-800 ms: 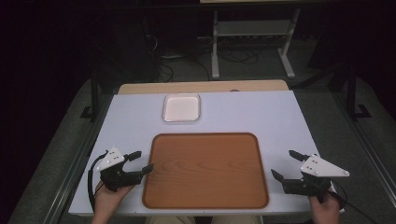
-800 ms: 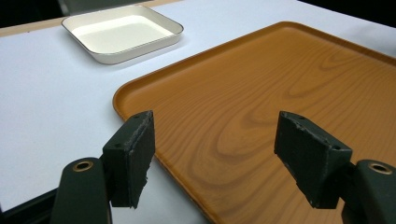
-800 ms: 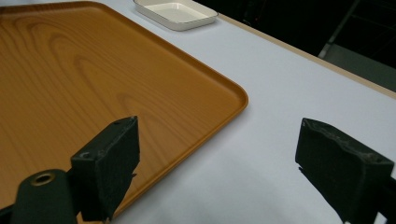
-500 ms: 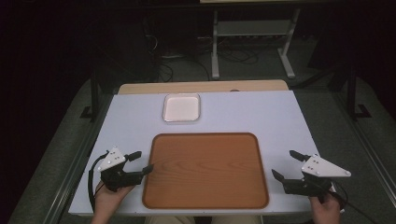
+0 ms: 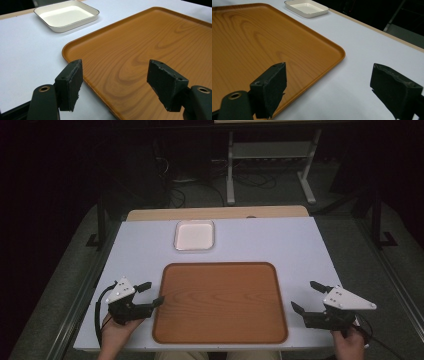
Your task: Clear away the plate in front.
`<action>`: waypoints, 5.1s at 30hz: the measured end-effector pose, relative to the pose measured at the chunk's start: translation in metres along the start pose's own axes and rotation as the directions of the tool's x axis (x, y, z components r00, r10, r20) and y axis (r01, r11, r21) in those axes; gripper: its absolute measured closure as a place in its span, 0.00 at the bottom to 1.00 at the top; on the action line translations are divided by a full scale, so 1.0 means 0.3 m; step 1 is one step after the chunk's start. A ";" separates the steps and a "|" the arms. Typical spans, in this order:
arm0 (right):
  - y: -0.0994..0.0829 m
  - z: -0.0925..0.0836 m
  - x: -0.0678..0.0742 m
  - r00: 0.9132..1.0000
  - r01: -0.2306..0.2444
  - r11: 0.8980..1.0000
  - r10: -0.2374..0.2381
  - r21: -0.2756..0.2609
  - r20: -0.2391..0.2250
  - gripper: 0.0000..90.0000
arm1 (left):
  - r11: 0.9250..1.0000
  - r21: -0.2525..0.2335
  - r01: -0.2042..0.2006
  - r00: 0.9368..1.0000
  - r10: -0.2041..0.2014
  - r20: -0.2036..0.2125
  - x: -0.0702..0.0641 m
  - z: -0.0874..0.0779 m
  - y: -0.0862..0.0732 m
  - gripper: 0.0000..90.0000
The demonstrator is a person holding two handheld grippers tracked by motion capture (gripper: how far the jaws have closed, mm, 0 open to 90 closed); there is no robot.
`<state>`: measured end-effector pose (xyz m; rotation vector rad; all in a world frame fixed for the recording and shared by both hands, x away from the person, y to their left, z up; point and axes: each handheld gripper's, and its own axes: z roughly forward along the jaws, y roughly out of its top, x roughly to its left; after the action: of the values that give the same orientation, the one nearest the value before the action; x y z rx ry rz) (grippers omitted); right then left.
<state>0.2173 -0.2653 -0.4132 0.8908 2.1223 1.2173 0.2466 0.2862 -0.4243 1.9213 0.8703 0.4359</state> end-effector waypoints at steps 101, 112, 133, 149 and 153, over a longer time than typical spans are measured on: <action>-0.007 -0.004 -0.020 0.998 -0.068 0.996 0.068 -0.051 -0.003 0.14 | 0.957 0.137 0.257 0.966 -0.251 -0.063 0.229 0.326 0.368 0.34; -0.007 -0.001 -0.020 0.997 -0.071 0.996 0.071 -0.054 -0.003 0.14 | 0.944 0.174 0.279 0.960 -0.270 -0.076 0.281 0.396 0.409 0.36; -0.008 -0.001 -0.023 0.997 -0.072 0.995 0.072 -0.065 -0.010 0.14 | 0.887 0.262 0.379 0.924 -0.351 -0.149 0.400 0.573 0.468 0.38; -0.007 -0.003 -0.020 0.997 -0.071 0.995 0.070 -0.068 -0.017 0.14 | 0.829 0.310 0.466 0.879 -0.393 -0.271 0.460 0.643 0.379 0.56; -0.007 -0.003 -0.020 0.997 -0.071 0.995 0.070 -0.069 -0.018 0.14 | 0.827 0.307 0.471 0.875 -0.394 -0.281 0.461 0.650 0.369 0.61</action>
<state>0.2198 -0.2711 -0.4140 0.9351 2.0628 1.3295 0.5047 0.2336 -0.4307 1.9440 1.5838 0.2015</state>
